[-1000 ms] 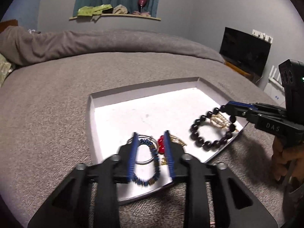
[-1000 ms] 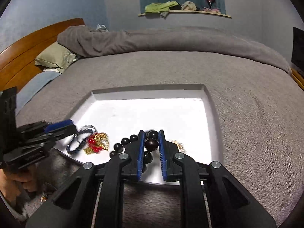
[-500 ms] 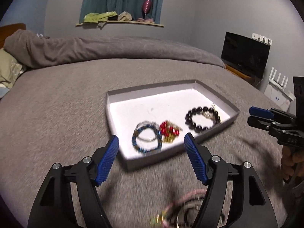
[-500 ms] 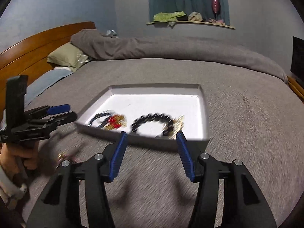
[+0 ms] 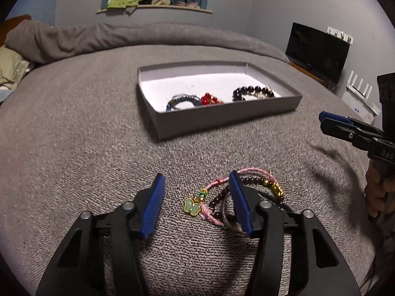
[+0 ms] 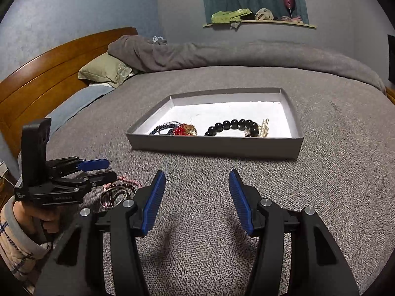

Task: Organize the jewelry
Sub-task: 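Move the left tool back over the pink and gold bracelet tangle, then grasp the pink charm bracelet with the left tool while the right tool grasps the silver bangle, then lower the pink bracelet and silver bangle into the tray, opening both tools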

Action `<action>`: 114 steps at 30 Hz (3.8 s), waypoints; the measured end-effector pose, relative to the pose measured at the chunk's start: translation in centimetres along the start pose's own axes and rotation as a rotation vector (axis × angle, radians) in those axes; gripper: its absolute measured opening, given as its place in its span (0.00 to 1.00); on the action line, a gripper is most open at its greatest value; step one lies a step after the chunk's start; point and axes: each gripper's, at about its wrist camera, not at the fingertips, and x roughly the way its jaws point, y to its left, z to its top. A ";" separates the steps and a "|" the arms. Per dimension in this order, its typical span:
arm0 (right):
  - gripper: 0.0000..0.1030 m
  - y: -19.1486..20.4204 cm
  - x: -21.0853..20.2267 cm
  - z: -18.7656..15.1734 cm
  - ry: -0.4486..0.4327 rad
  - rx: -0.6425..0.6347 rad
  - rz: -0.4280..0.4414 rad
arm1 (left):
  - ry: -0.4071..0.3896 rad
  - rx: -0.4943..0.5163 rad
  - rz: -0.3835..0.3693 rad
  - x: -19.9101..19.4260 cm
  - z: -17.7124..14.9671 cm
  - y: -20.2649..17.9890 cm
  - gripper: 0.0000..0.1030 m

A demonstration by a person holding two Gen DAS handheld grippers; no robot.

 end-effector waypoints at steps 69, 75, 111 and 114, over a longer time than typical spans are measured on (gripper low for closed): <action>0.47 11.7 5.0 -1.9 0.123 -0.249 0.138 | -0.265 -0.185 -0.109 -6.8 2.0 4.5 0.15; 0.47 8.8 3.8 0.0 0.072 -0.193 0.104 | -0.292 -0.148 -0.142 -7.1 3.4 3.1 0.15; 0.47 -6.4 10.2 6.7 0.116 -0.003 -0.168 | -0.129 -0.009 -0.101 7.4 12.7 0.0 0.16; 0.48 -6.2 9.9 6.8 0.108 -0.014 -0.166 | -0.125 -0.009 -0.068 7.3 12.0 0.6 0.33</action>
